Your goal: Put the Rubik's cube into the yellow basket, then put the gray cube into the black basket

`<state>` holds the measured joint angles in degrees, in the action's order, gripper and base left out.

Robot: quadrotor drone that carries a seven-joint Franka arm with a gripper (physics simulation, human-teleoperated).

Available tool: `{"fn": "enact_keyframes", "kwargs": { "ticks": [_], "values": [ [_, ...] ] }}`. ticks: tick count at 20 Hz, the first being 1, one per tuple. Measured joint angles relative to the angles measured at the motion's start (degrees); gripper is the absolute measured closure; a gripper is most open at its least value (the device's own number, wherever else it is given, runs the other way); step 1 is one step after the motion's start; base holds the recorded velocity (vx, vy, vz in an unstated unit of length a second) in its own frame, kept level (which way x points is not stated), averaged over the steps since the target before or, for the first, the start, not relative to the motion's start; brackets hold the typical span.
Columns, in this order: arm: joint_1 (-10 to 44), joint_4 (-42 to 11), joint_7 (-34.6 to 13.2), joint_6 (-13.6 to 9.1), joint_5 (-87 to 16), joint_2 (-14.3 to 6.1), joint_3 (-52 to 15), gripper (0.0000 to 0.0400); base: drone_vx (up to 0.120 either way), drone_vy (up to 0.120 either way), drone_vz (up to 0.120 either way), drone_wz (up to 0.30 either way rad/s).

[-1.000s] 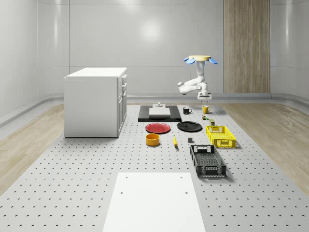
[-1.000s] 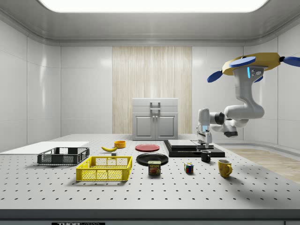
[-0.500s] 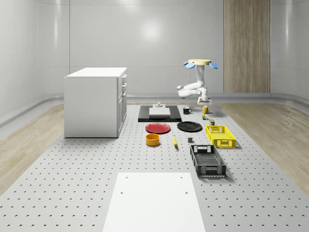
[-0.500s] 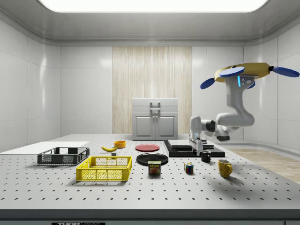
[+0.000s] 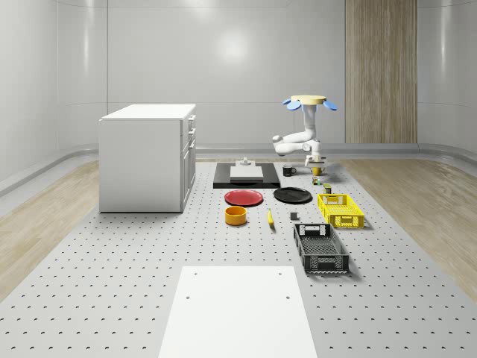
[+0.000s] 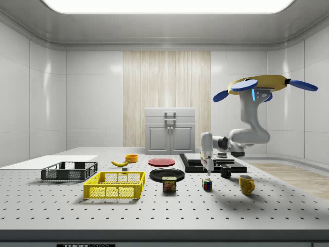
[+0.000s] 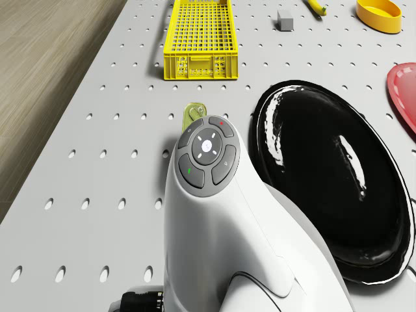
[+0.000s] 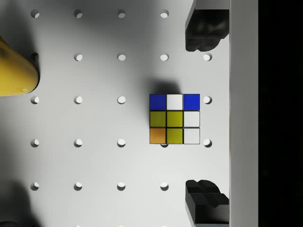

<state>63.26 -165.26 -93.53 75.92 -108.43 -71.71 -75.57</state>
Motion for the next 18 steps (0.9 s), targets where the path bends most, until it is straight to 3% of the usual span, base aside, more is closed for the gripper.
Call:
{"fn": "enact_keyframes", "kwargs": {
  "ticks": [11,18],
  "values": [
    [0.72,0.16,-0.66,2.37,1.20,-2.54,-0.60,0.0000,0.000,0.000,-0.116,0.000],
    [0.42,0.68,-0.18,5.09,-0.77,-4.55,1.93,0.0000,0.000,0.000,0.000,0.000]
  ]
}}
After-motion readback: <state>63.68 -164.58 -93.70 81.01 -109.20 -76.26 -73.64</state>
